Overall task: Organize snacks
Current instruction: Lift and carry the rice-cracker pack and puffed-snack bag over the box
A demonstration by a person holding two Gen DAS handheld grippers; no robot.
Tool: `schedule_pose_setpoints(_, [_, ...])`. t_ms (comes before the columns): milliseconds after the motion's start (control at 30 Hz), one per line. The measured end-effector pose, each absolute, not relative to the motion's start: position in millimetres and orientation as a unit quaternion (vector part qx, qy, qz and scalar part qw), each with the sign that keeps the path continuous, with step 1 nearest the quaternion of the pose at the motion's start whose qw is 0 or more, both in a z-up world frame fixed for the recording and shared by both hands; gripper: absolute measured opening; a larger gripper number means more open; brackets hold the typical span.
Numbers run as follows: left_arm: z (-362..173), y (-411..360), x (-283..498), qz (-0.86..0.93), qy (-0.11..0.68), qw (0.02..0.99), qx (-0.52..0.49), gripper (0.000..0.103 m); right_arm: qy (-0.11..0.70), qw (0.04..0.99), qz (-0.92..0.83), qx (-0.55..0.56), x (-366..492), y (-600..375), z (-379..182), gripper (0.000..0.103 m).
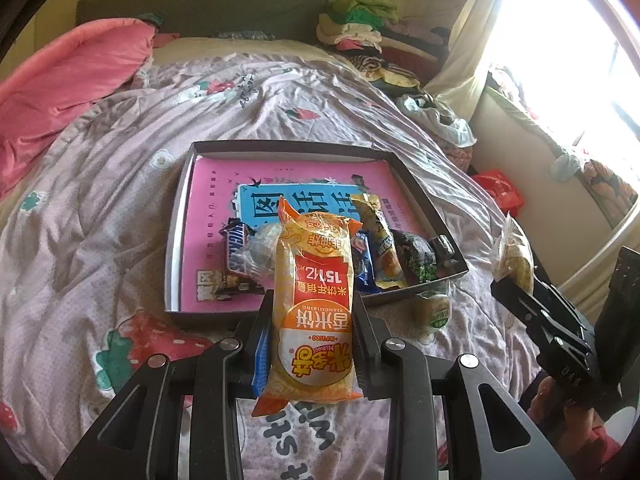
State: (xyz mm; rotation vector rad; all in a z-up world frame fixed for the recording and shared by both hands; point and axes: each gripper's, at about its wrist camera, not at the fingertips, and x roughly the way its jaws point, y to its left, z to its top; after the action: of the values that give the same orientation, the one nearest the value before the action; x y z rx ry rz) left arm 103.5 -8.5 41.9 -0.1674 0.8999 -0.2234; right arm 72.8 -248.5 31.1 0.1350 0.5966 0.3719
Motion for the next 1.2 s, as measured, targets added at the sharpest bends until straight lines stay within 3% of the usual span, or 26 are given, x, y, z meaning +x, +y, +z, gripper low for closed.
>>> schedule_pose_setpoints(1200, [25,-32,148,-0.105,0.451,0.883,-0.072,0.034,0.284,0.939,0.185,0.054,119,-242,25,0.055])
